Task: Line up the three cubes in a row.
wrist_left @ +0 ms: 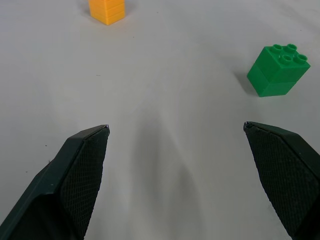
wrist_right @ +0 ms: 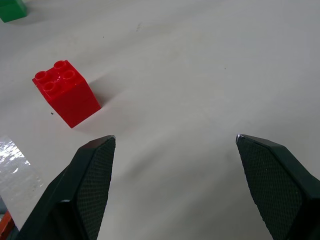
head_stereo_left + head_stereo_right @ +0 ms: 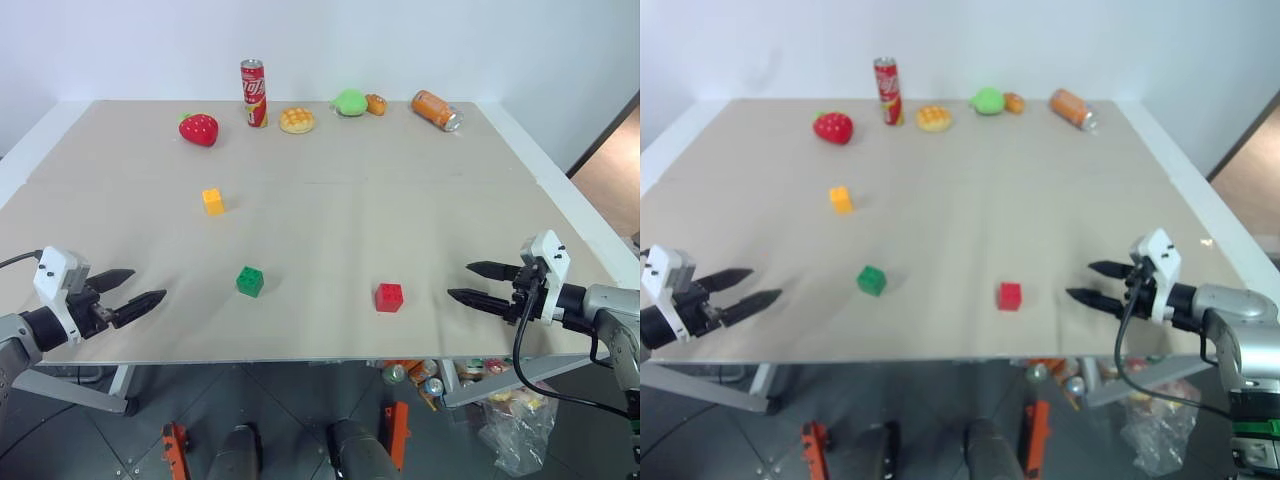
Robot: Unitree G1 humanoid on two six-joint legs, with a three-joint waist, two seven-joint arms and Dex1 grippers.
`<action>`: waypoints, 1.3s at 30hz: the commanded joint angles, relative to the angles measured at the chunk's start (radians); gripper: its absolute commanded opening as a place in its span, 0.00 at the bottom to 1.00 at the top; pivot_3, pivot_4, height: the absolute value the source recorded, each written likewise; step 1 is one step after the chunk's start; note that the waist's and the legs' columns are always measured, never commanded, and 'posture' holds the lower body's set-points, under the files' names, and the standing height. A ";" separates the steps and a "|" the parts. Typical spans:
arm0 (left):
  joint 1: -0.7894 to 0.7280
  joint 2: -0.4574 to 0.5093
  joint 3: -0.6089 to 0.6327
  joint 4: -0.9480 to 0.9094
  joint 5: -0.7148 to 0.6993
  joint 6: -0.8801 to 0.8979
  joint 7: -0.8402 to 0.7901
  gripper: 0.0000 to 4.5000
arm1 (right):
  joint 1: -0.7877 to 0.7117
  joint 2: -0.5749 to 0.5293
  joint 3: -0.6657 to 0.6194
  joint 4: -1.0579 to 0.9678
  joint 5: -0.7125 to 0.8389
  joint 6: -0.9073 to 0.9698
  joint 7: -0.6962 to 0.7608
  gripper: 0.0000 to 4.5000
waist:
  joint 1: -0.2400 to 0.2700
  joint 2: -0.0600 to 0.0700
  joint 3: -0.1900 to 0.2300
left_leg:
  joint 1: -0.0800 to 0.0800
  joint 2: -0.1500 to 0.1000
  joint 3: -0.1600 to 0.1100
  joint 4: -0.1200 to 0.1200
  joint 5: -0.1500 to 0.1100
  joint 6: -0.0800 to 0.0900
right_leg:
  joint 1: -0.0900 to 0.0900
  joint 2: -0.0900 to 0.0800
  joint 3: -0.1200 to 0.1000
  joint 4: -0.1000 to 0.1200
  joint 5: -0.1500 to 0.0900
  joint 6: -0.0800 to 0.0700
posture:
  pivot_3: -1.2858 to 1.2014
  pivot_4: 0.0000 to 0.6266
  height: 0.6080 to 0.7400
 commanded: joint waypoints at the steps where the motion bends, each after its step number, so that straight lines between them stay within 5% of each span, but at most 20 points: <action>1: -0.024 0.000 0.014 -0.003 0.002 -0.041 -0.013 0.99 | -0.009 -0.006 -0.008 -0.024 0.010 -0.008 0.010 0.89 | 0.000 0.000 0.000 | 0.000 0.000 0.000 0.000 0.000 0.000 | 0.000 0.000 0.000 0.000 0.000 0.000 | 0.52 0.24 1.00; 6: -0.162 -0.047 -0.100 0.017 -0.018 -0.144 -0.154 0.99 | -0.023 0.001 0.069 -0.075 -0.013 -0.032 0.046 0.89 | 0.003 0.000 0.000 | 0.000 0.000 0.000 0.001 0.001 0.000 | 0.002 0.000 -0.001 0.000 0.001 0.000 | 0.52 0.24 1.00; 10: -0.226 -0.043 -0.299 -0.013 0.102 -0.303 -0.306 0.99 | -0.075 0.000 0.139 -0.042 -0.069 -0.089 0.066 0.89 | 0.003 0.000 0.000 | 0.000 0.000 0.003 0.001 0.001 0.000 | 0.001 -0.001 0.001 0.000 0.001 0.001 | 0.52 0.24 1.00; 19: -0.453 -0.085 -0.437 -0.036 0.047 -0.277 -0.442 0.99 | -0.165 0.050 0.268 0.077 -0.156 -0.203 0.132 0.89 | -0.001 0.000 0.000 | 0.000 0.001 0.003 0.001 0.001 0.000 | 0.001 0.001 0.001 0.000 0.002 0.003 | 0.52 0.24 1.00; 37: -0.527 -0.136 -0.496 -0.043 0.061 -0.270 -0.455 0.99 | -0.163 0.201 0.347 0.024 -0.186 -0.215 0.112 0.89 | -0.004 0.000 0.000 | 0.005 0.004 0.002 0.002 0.001 0.001 | 0.004 0.006 0.002 0.005 0.003 0.002 | 0.52 0.24 1.00; 39: -0.518 -0.132 -0.488 -0.046 0.059 -0.270 -0.450 1.00 | -0.164 0.204 0.344 0.030 -0.186 -0.220 0.110 0.77 | -0.004 0.000 0.000 | 0.005 0.004 0.002 0.003 0.001 0.001 | 0.004 0.006 0.002 0.005 0.003 0.002 | 0.52 0.24 1.00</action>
